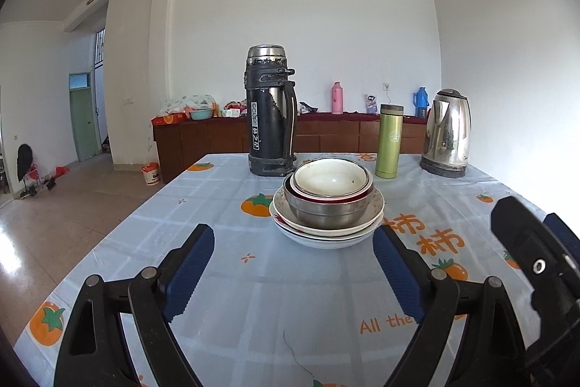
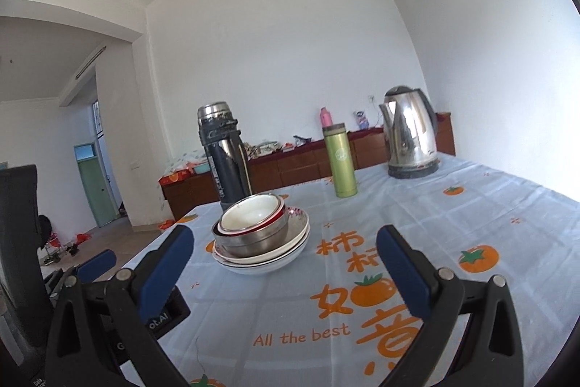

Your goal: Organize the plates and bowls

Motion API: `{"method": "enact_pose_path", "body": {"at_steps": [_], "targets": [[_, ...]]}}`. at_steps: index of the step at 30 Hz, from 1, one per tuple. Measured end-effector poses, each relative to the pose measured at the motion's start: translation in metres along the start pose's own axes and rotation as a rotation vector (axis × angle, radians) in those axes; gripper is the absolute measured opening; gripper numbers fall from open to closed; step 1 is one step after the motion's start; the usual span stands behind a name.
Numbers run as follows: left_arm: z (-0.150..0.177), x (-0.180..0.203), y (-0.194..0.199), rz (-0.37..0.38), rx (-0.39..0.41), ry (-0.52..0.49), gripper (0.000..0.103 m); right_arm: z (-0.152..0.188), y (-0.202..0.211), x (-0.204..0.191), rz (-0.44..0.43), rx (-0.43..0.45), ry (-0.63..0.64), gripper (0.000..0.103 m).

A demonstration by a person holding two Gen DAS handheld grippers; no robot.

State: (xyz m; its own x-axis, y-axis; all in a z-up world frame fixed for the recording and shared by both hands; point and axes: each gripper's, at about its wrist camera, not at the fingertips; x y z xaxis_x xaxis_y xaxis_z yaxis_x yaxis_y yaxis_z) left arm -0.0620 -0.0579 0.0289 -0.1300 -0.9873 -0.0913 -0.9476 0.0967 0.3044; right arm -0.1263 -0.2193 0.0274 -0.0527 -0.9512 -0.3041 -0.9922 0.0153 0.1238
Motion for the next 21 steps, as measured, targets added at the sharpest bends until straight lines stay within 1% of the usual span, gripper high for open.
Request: {"method": "enact_pose_path", "body": {"at_steps": [4,10,16,21], "targets": [[0.001,0.001,0.005,-0.015,0.028,-0.015,0.091,-0.001,0.008,0.000,0.020,0.025,0.010,0.103],[0.000,0.000,0.006,-0.010,0.033,-0.004,0.091,-0.001,0.016,-0.001,0.039,0.065,0.025,0.103],[-0.001,-0.004,0.006,-0.001,0.029,0.017,0.091,0.000,0.016,-0.004,0.041,0.065,0.043,0.103],[-0.001,-0.003,0.009,-0.011,0.039,0.007,0.091,0.001,0.015,-0.004,0.039,0.064,0.041,0.103]]}}
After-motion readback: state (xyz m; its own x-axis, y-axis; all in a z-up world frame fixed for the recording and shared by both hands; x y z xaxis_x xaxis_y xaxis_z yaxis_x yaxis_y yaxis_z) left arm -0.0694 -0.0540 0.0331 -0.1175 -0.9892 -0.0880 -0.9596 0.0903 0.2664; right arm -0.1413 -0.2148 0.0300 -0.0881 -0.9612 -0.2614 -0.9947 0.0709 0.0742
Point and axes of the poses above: each gripper's, at about its wrist camera, not at the fingertips, and y roughly against the way its jaws point, x to its right, z to its underside, and after that the axes turned 4 degrees about -y, right-handed
